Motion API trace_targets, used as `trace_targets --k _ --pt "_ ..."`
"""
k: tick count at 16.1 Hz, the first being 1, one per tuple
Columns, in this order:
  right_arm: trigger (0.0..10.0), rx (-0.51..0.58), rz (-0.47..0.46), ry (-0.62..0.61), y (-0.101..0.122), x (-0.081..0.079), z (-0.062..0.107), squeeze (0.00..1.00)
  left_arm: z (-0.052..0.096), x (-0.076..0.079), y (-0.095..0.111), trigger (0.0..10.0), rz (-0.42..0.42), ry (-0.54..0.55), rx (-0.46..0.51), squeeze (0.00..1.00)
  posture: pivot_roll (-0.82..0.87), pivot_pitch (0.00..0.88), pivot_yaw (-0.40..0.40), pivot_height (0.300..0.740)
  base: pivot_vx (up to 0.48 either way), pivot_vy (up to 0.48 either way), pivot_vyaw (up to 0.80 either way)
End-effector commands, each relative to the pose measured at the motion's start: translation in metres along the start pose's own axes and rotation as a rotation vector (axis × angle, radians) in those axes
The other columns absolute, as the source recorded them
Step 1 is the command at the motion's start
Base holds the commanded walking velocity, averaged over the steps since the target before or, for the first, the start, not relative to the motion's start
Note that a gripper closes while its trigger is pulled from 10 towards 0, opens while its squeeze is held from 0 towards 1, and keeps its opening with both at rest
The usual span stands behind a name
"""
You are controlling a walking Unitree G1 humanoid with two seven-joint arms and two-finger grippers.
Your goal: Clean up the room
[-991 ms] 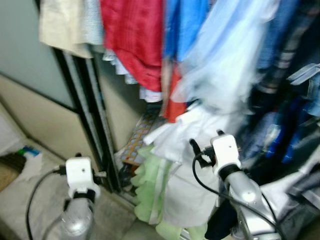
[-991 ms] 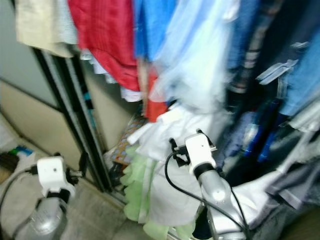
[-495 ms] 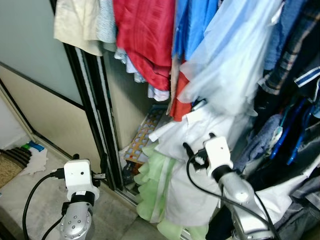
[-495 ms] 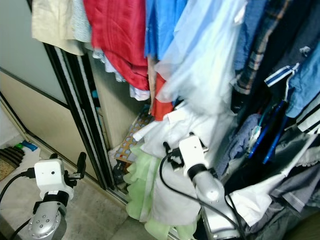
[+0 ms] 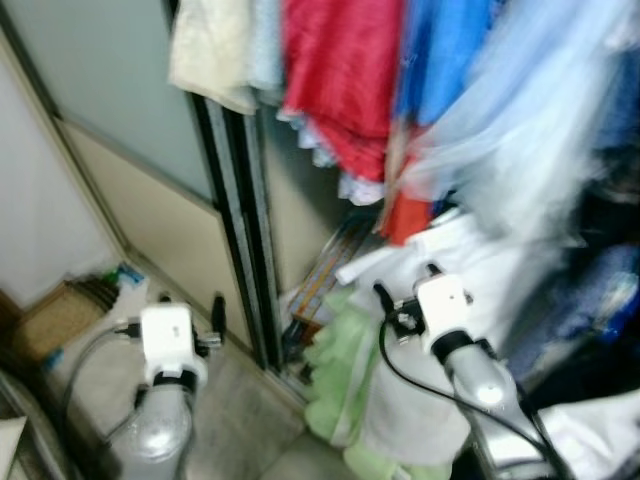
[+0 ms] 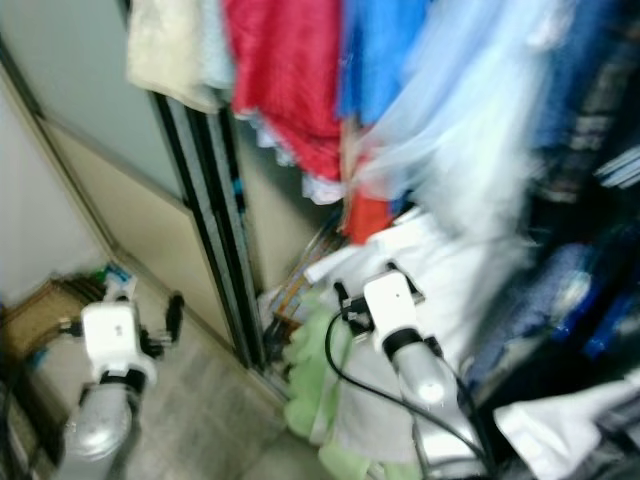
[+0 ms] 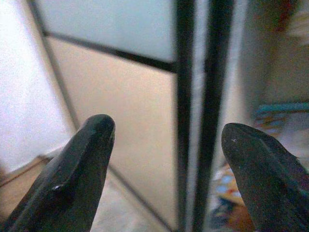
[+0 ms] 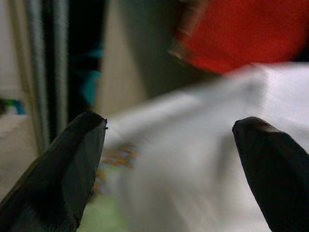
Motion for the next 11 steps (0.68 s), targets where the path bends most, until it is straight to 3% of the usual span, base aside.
trace_targets --k 1,7,11 --pt "10.0 0.002 0.015 -0.021 0.000 0.009 0.000 0.00 -0.001 0.003 -0.001 10.0 0.007 -0.011 -0.005 0.00 -0.12 0.000 0.029 0.740 0.000 0.000 0.80" --pt "10.0 -0.003 0.009 0.004 -0.003 0.005 0.001 0.00 -0.001 -0.002 -0.001 10.0 -0.005 0.014 0.006 0.00 -0.10 0.000 -0.002 0.740 0.000 0.000 0.80" --pt "10.0 0.012 0.066 0.077 0.000 -0.002 -0.008 0.00 0.001 0.000 -0.003 10.0 0.005 0.043 0.016 0.00 -0.09 0.000 -0.050 0.740 0.000 0.000 0.00"
Point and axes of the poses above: a point about 5 cm out from each wrist's last joint towards the gripper, its own z axis pointing back from the gripper into the wrist, its own y axis along the axis of the wrist's last joint, x = y × z, the point moved 4 cm from there along -z, pointing out of the wrist towards the gripper, and after that the axes turned 8 degrees about z, right-handed, at the moved point
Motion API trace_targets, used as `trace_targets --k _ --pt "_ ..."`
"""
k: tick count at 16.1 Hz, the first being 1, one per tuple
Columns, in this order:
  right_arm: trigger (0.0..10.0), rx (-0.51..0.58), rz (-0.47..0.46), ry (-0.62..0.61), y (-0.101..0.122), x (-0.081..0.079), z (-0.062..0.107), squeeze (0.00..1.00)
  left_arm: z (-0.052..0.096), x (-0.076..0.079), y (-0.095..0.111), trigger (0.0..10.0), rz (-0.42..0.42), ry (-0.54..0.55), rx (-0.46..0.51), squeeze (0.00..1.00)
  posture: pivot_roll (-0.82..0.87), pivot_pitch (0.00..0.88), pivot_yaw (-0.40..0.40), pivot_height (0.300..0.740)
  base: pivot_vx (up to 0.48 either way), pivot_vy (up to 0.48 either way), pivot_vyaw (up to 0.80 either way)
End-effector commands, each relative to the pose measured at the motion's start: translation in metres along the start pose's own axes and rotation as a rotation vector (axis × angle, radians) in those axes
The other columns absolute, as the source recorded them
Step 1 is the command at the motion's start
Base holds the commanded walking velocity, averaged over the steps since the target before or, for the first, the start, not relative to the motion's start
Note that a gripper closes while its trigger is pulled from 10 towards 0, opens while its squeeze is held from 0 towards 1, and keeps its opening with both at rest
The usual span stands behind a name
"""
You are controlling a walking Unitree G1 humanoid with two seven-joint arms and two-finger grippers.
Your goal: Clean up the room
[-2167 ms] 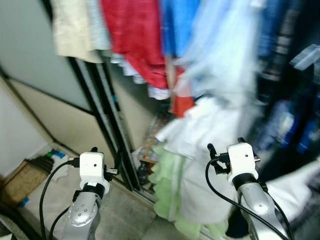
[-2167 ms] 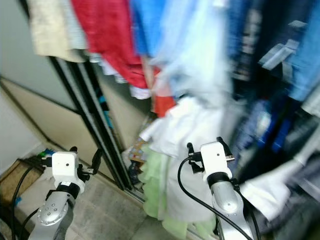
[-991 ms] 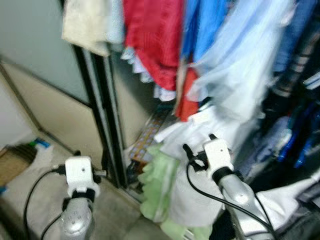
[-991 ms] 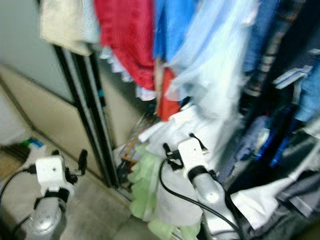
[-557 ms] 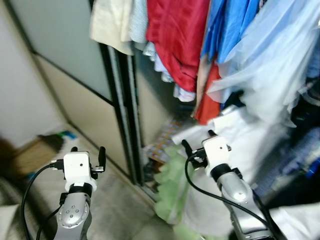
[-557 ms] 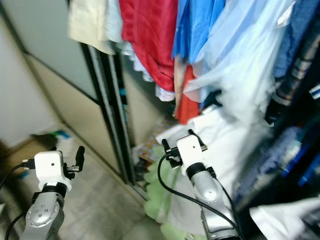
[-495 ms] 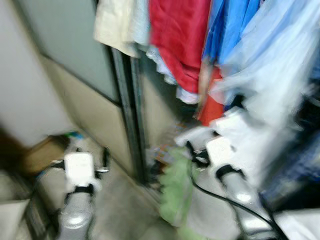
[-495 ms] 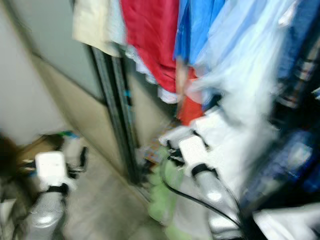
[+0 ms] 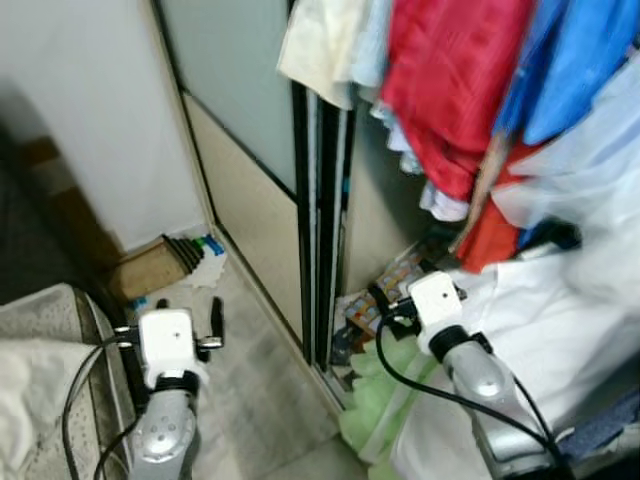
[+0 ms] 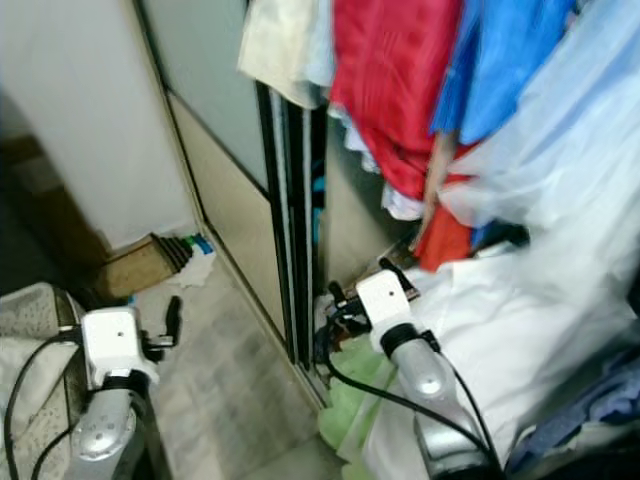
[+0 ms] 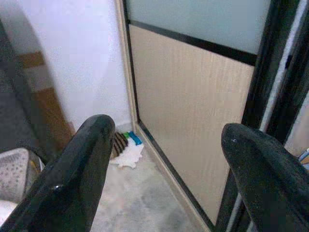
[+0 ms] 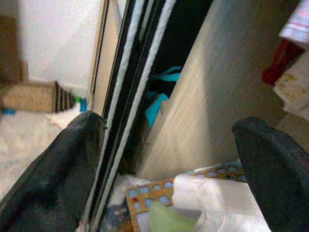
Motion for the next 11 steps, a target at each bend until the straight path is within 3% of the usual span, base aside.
trace_targets --k 1,7,11 --pt "10.0 0.025 0.024 0.030 0.007 -0.004 -0.006 0.00 -0.002 -0.007 0.002 10.0 -0.019 0.026 0.013 0.00 -0.10 0.000 -0.059 0.740 0.000 0.000 0.00" --pt "10.0 0.022 -0.008 -0.012 0.002 -0.007 -0.008 0.00 -0.004 -0.010 0.002 10.0 -0.024 0.015 0.009 0.00 -0.09 0.000 0.016 0.740 0.000 0.000 0.00" --pt "10.0 0.069 0.011 0.002 0.013 -0.001 -0.020 0.00 -0.003 -0.011 0.007 10.0 -0.024 0.024 0.022 0.00 -0.04 0.000 -0.012 0.740 0.000 0.000 0.00"
Point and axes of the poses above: a point about 5 cm out from each wrist's last joint towards the gripper, its own z axis pointing back from the gripper into the wrist, its own y axis along the axis of the wrist's last joint, x = y × z, the point moved 4 cm from there along -z, pointing out of the wrist towards the gripper, and after that the axes turned 8 degrees about z, right-handed, at the moved point
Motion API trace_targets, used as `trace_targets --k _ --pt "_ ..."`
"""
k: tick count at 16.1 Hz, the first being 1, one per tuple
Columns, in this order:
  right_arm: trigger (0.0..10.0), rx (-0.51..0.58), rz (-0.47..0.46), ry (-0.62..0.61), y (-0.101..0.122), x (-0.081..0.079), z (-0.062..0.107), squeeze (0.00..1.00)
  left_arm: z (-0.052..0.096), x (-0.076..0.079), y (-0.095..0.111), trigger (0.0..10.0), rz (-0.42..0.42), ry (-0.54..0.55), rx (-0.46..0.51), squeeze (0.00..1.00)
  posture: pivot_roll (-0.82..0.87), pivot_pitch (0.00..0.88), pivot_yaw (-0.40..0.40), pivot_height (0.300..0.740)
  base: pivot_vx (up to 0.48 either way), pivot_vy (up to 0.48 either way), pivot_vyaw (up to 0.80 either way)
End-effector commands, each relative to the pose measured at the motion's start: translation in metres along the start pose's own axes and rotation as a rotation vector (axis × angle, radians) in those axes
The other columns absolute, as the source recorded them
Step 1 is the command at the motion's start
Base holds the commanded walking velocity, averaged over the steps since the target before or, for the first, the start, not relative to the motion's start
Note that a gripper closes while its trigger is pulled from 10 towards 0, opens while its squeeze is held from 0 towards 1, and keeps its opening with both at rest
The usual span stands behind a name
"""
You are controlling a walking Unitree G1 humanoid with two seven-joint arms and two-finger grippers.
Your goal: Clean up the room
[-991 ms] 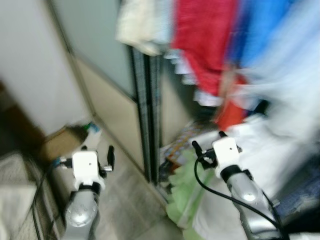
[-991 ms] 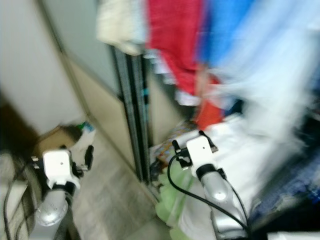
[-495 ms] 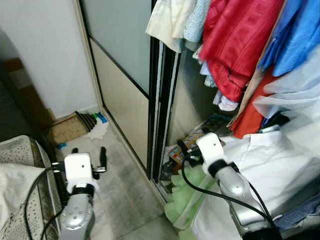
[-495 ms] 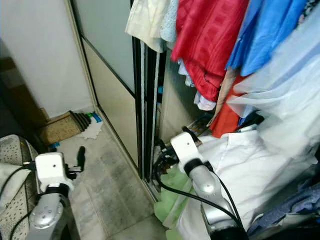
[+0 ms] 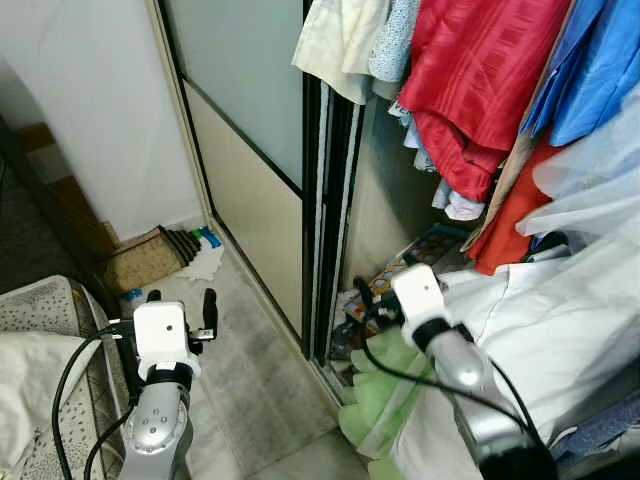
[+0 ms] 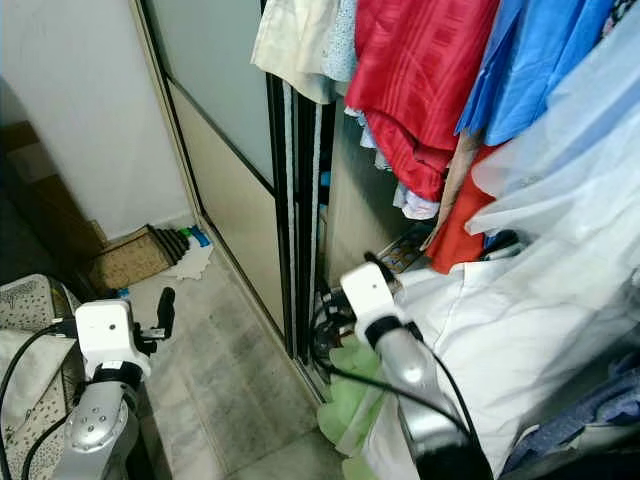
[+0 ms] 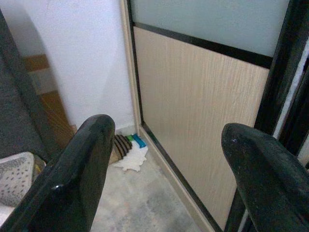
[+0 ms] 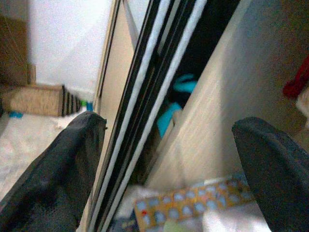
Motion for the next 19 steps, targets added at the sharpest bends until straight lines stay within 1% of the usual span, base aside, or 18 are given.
trace_targets --k 1,4,6,8,10,14,16,17,19 --pt "10.0 0.032 0.021 0.013 0.007 0.002 -0.006 0.00 0.004 -0.008 0.002 10.0 -0.007 0.034 0.002 0.00 -0.03 0.000 -0.020 0.740 0.000 0.000 0.80" --pt "10.0 0.046 0.023 0.022 0.012 -0.001 -0.008 0.00 0.006 -0.015 0.005 10.0 -0.007 0.063 0.012 0.00 -0.03 0.000 -0.022 0.740 0.000 0.000 0.80" --pt "10.0 0.047 0.021 0.018 0.011 0.000 -0.005 0.00 0.006 -0.015 0.003 10.0 -0.002 0.064 0.005 0.00 -0.05 0.000 -0.017 0.740 0.000 0.000 0.80" --pt "10.0 0.045 0.028 0.008 0.008 0.003 0.002 0.00 0.003 -0.002 -0.003 10.0 0.013 0.021 -0.014 0.00 -0.08 0.000 -0.005 0.740 0.000 0.000 0.80" --pt "10.0 0.033 0.024 -0.010 0.004 0.007 0.006 0.00 0.000 0.004 -0.002 10.0 0.018 0.003 -0.016 0.00 -0.09 0.000 0.008 0.740 0.000 0.000 0.80" --pt "10.0 0.029 0.020 -0.016 0.003 0.006 0.008 0.00 -0.001 0.005 -0.002 10.0 0.007 -0.026 -0.021 0.00 -0.10 0.000 0.022 0.740 0.000 0.000 0.80" --pt "10.0 0.029 0.023 -0.016 0.004 0.007 0.010 0.00 -0.001 0.003 -0.002 10.0 0.010 -0.019 -0.020 0.00 -0.10 0.000 0.024 0.740 0.000 0.000 0.80" --pt "10.0 0.028 0.022 -0.017 0.003 0.008 0.010 0.00 -0.001 0.004 -0.002 10.0 0.027 -0.020 -0.026 0.00 -0.10 0.000 0.023 0.740 0.000 0.000 0.80" --pt "10.0 0.028 0.022 -0.017 0.003 0.009 0.009 0.00 0.000 0.004 -0.002 10.0 0.023 0.001 -0.029 0.00 -0.10 0.000 0.023 0.740 0.000 0.000 0.80"
Point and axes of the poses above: a point about 5 cm out from each wrist's last joint towards the gripper, its own z axis pointing back from the gripper into the wrist, its own y axis along the axis of the wrist's last joint, x = y × z, the point moved 4 cm from there along -z, pointing out of the wrist towards the gripper, and after that the axes turned 8 degrees about z, right-handed, at the moved point
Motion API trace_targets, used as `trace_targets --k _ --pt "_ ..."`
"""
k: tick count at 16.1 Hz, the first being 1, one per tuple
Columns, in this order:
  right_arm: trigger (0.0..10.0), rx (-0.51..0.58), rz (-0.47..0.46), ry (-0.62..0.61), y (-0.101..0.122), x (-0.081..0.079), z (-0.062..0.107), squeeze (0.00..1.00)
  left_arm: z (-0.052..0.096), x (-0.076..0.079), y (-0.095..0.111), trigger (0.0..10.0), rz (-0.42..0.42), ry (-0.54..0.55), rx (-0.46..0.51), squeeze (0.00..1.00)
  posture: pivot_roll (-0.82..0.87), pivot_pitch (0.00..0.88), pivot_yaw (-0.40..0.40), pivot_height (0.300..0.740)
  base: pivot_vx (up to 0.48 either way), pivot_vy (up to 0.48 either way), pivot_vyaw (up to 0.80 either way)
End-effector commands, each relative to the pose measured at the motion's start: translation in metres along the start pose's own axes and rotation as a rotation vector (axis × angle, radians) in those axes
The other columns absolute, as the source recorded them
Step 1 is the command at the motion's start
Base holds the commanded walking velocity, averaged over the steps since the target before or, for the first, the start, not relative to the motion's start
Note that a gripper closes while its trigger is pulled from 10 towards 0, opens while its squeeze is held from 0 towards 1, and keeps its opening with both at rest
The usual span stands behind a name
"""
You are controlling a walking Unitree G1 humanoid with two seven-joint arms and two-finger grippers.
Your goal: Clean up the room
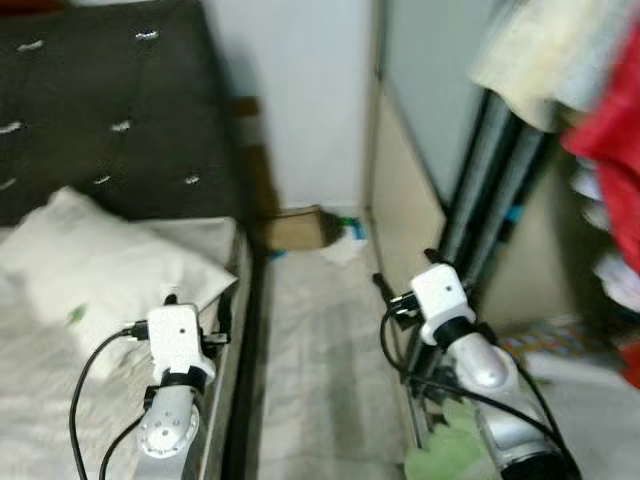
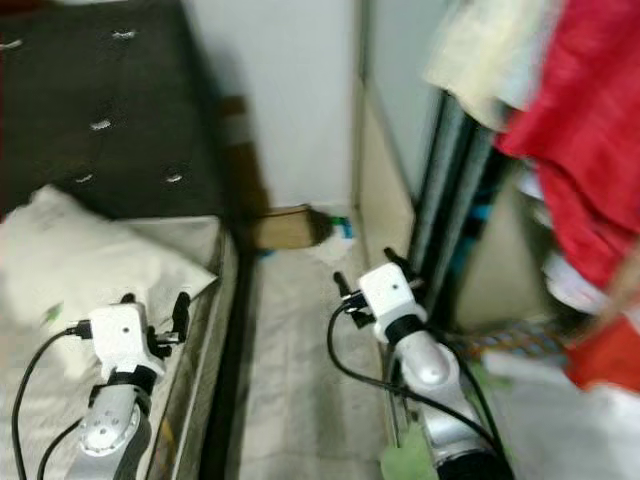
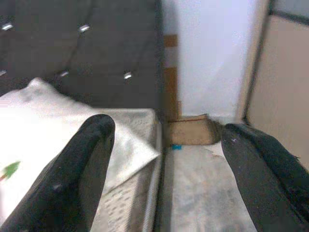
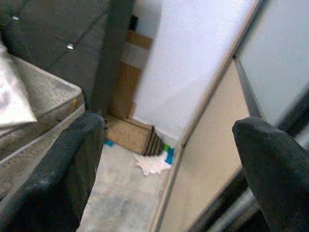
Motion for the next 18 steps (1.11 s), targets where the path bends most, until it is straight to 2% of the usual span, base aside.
trace_targets --k 1,5,18 --pt "10.0 0.028 -0.013 0.024 0.0087 -0.0066 -0.0053 0.00 0.0000 -0.0099 0.0027 10.0 -0.023 0.033 0.004 0.00 -0.09 0.000 0.021 0.740 0.000 0.000 0.80" --pt "10.0 0.034 -0.012 0.037 0.0109 -0.0094 -0.0066 0.00 0.0003 -0.0133 0.0035 10.0 -0.043 0.020 0.014 0.00 -0.09 0.000 0.016 0.740 0.000 0.000 0.80" --pt "10.0 0.045 -0.004 0.052 0.0129 -0.0111 -0.0066 0.00 0.0004 -0.0060 0.0007 10.0 -0.001 -0.022 -0.004 0.00 -0.10 0.000 0.024 0.740 0.000 0.000 0.80"
Point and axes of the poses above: a point about 5 cm out from each wrist's last joint towards the gripper, its own z axis pointing back from the gripper into the wrist, its own y axis along the axis of the wrist's last joint, x = y × z, the point moved 4 cm from there along -z, pointing out of the wrist towards the gripper, and after that the axes turned 8 degrees about z, right-handed, at the moved point
